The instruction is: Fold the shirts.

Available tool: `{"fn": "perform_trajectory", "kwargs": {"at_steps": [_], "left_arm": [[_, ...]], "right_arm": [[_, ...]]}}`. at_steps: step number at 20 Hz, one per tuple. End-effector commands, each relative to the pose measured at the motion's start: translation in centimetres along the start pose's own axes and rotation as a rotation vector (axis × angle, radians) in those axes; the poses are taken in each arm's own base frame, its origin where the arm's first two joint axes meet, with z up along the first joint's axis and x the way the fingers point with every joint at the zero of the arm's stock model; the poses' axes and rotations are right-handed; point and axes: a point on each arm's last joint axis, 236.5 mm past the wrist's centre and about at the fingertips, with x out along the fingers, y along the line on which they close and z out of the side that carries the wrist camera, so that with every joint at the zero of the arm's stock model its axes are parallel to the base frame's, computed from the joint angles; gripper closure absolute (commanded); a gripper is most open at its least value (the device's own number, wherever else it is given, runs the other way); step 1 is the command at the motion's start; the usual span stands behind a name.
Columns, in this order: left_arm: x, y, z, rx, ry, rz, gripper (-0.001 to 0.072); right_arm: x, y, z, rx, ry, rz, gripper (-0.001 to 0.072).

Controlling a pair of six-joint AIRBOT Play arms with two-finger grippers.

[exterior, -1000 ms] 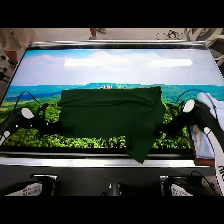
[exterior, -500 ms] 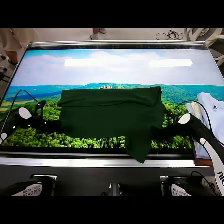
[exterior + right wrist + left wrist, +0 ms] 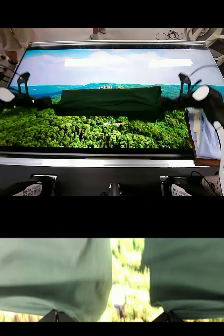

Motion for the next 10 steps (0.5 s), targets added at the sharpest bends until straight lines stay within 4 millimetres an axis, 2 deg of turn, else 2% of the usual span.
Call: {"fn": "perform_trajectory", "kwargs": {"at_steps": [1, 3, 5, 6, 7, 8, 9, 10], "left_arm": [[3.1, 0.9, 5.4, -0.063, -0.023, 0.005, 0.0681], [7.0, 1.5, 7.0, -0.122, 0.024, -0.007, 0.068], [10.5, 1.2, 7.4, -0.161, 0.077, -0.053, 0.068], [12.1, 0.9, 7.3, -0.188, 0.102, -0.083, 0.0669], [13.1, 0.6, 7.2, -0.208, 0.119, -0.106, 0.054], [13.7, 0.3, 7.2, -0.225, 0.13, -0.126, 0.0243], [13.5, 0.3, 7.5, -0.227, 0.125, -0.131, 0.0055], [12.6, 0.4, 8.2, -0.21, 0.112, -0.136, 0.0048]], "right_arm": [[2.6, 0.0, 8.8, 0.028, -0.156, 0.012, 0.0693], [5.9, 0.1, 11.5, 0.072, -0.162, 0.058, 0.0692], [9.3, 0.3, 12.2, 0.14, -0.136, 0.112, 0.069], [10.7, 0.3, 11.9, 0.178, -0.116, 0.138, 0.0689], [11.8, 0.2, 11.1, 0.197, -0.083, 0.145, 0.0658], [12.4, 0.0, 10.2, 0.193, -0.045, 0.142, 0.0437], [12.3, -0.2, 9.6, 0.159, -0.025, 0.132, 0.0127], [11.3, -0.8, 9.3, 0.108, -0.006, 0.119, 0.0005]]}}
